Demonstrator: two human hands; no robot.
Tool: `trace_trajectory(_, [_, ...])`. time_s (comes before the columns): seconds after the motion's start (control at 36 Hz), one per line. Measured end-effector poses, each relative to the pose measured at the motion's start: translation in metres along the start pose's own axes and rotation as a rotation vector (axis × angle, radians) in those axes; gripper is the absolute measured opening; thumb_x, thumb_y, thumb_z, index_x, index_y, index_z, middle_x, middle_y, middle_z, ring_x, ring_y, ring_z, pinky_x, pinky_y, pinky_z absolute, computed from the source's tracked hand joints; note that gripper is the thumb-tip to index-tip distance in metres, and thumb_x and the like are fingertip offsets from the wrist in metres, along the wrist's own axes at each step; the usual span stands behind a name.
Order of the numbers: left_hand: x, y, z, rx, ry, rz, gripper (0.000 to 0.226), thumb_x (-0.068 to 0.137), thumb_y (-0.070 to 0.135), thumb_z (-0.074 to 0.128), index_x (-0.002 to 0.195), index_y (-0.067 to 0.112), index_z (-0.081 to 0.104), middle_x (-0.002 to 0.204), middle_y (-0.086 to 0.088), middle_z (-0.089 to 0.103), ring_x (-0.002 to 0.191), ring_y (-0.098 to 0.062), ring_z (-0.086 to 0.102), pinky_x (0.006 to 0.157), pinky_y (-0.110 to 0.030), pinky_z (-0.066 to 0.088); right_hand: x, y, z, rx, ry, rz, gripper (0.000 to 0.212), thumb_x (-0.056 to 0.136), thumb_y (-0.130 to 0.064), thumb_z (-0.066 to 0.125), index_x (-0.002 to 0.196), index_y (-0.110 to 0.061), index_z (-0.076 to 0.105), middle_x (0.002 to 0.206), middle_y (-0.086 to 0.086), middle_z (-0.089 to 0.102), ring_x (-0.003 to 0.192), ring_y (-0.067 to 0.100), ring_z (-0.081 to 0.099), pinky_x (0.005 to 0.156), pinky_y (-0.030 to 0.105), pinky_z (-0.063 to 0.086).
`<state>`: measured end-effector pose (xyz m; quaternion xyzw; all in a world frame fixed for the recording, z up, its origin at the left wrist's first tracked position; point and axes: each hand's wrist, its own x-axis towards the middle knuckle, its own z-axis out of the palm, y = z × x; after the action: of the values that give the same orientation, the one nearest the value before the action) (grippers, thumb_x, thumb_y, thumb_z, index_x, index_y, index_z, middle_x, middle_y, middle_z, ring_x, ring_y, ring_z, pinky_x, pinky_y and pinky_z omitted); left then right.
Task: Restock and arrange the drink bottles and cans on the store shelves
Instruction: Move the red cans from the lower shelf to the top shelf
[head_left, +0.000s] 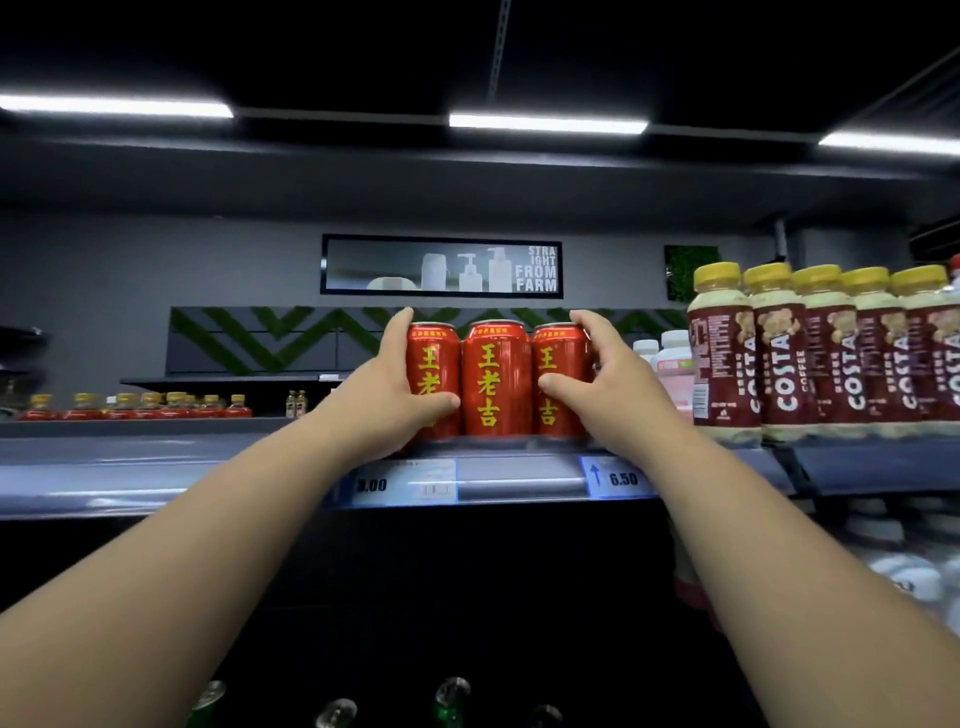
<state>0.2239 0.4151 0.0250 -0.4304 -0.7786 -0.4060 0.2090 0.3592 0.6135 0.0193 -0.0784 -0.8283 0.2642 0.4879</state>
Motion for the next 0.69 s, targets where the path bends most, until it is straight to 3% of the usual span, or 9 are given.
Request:
trace_trajectory(0.22, [-0.009, -0.002, 0.001, 0.043, 0.118, 0.060, 0.105, 0.087, 0.042, 0.068, 0.153, 0.044, -0.014, 0.118, 0.004, 0.046, 0.092, -0.014, 0.060, 0.082, -0.035, 0.049, -0.006, 0.003, -0.002, 0.076, 0.017, 0.018, 0.075, 0.090, -0.039, 0.066, 0.149, -0.042, 0.020, 0.124, -0.001, 0.055, 0.105, 0.018, 0.062, 0.091, 0.047, 0.057])
trace_trajectory(0.31, [-0.010, -0.001, 0.003, 0.094, 0.124, 0.063, 0.106, 0.087, 0.044, 0.067, 0.154, 0.040, -0.016, 0.114, 0.004, 0.047, 0.086, -0.008, 0.058, 0.077, -0.033, 0.046, -0.007, -0.002, 0.000, -0.058, -0.004, 0.018, 0.077, 0.091, -0.042, 0.063, 0.151, -0.037, 0.016, 0.131, 0.003, 0.054, 0.105, 0.020, 0.059, 0.087, 0.040, 0.052])
trace_trajectory(0.44, [-0.014, -0.002, 0.009, 0.248, 0.177, 0.047, 0.117, 0.080, 0.057, 0.068, 0.149, 0.040, -0.025, 0.134, -0.004, 0.050, 0.103, -0.023, 0.060, 0.085, -0.039, 0.050, -0.015, -0.006, 0.007, -0.360, 0.048, -0.015, 0.105, 0.084, -0.064, 0.063, 0.158, -0.032, -0.003, 0.151, 0.001, 0.041, 0.127, 0.026, 0.051, 0.097, 0.045, 0.046])
trace_trajectory(0.69, [-0.017, -0.003, 0.011, 0.324, 0.245, 0.047, 0.118, 0.077, 0.066, 0.067, 0.149, 0.041, -0.023, 0.136, -0.007, 0.052, 0.108, -0.027, 0.060, 0.089, -0.044, 0.052, -0.020, -0.002, 0.003, -0.278, 0.088, -0.031, 0.104, 0.082, -0.060, 0.071, 0.155, -0.032, 0.003, 0.141, 0.002, 0.052, 0.115, 0.025, 0.058, 0.085, 0.036, 0.046])
